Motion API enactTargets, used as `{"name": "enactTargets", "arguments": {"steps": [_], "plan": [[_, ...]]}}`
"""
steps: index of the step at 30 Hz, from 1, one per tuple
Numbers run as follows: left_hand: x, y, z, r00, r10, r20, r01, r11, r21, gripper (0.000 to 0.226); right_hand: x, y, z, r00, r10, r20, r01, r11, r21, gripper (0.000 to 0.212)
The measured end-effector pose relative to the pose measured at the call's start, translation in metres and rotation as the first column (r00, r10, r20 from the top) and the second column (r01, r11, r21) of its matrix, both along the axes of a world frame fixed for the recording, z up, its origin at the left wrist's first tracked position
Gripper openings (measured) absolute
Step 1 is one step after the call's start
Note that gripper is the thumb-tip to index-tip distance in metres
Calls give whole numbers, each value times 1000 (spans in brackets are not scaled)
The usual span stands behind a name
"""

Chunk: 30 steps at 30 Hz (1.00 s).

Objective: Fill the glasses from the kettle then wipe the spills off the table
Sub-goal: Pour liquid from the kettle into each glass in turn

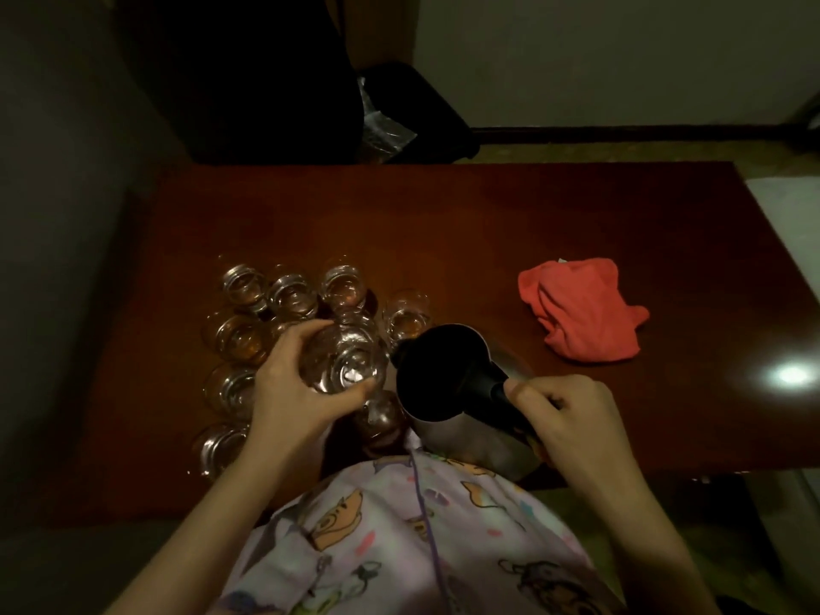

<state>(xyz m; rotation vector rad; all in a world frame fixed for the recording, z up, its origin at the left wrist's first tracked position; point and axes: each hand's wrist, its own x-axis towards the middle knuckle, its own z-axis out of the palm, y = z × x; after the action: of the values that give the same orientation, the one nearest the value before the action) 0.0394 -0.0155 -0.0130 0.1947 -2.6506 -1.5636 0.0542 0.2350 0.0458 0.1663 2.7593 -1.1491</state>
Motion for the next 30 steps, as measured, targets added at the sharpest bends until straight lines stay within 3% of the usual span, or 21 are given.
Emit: {"name": "enactTargets", "arguments": {"steps": [5,14,22,30], "plan": [[13,3,-15,993,-97,60,101,993,-66,76,-2,-3,8,992,123,6,-123,988,96,59],[20,1,-37,991,-89,100,92,995,-30,73,-2,-13,31,963,261,63,-269,933,241,57],[20,5,-45,982,-156,102,159,987,-25,82,-8,-23,61,885,409,221,-465,798,383,56],[25,10,-42,980,-156,122,152,988,38,81,-16,-24,73,830,470,300,-557,722,411,55]]}}
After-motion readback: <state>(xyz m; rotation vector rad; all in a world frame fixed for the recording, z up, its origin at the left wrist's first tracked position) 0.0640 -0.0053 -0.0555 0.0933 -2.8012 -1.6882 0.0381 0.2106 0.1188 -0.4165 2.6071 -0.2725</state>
